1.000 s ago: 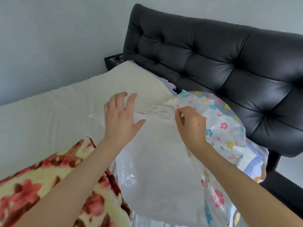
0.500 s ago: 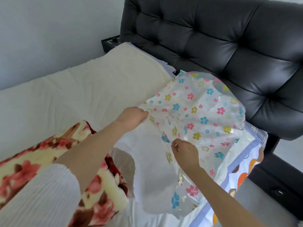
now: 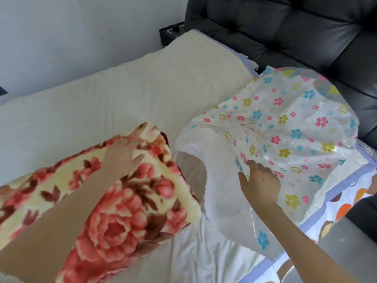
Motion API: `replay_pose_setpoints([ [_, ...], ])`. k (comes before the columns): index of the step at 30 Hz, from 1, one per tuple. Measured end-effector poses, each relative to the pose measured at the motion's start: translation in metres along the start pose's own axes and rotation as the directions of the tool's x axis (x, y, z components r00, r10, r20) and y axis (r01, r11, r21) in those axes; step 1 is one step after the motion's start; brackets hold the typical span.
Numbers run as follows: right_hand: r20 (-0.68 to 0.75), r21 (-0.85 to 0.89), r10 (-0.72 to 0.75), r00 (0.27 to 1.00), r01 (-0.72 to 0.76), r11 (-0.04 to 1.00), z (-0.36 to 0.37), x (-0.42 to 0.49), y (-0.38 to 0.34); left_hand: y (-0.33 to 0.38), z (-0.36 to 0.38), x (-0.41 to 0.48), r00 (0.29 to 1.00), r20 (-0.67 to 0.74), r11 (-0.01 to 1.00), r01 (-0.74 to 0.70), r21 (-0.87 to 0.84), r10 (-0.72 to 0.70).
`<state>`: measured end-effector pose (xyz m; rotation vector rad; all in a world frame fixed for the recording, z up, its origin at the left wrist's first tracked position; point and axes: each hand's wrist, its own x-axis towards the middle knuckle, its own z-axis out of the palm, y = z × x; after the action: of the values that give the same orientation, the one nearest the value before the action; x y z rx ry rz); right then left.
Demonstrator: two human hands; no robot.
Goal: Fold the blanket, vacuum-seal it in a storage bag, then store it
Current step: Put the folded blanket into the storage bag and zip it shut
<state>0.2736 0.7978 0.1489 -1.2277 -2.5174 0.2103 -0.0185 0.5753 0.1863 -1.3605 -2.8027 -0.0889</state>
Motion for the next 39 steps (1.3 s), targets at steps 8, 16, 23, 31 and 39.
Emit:
replay_pose_setpoints([
  [8, 0.197, 0.378, 0.308, 0.931, -0.362, 0.852, 0.014, -0.149, -0.123, -0.133, 0.011, -0.104, 0.996, -0.029, 0.996, 0.077, -0.054, -0.079],
  [16, 0.785, 0.469, 0.479, 0.392, -0.882, -0.047, 0.100, -0.204, -0.190, -0.201, 0.043, -0.098, 0.981, 0.146, 0.992, 0.129, -0.002, -0.127],
  [23, 0.859, 0.481, 0.367, 0.358, -0.810, -0.336, 0.168, -0.191, -0.188, -0.208, 0.098, -0.024, 0.911, 0.366, 0.981, 0.193, 0.024, -0.188],
  [31, 0.775, 0.629, 0.354, 0.523, -0.687, -0.363, 0.175, -0.185, -0.190, -0.240, 0.138, 0.004, 0.865, 0.469, 0.932, 0.302, -0.202, -0.178],
  [39, 0.292, 0.567, 0.465, 0.836, -0.543, 0.619, 0.146, -0.126, -0.164, -0.264, 0.118, 0.009, 0.939, 0.225, 0.905, 0.319, -0.282, -0.261],
])
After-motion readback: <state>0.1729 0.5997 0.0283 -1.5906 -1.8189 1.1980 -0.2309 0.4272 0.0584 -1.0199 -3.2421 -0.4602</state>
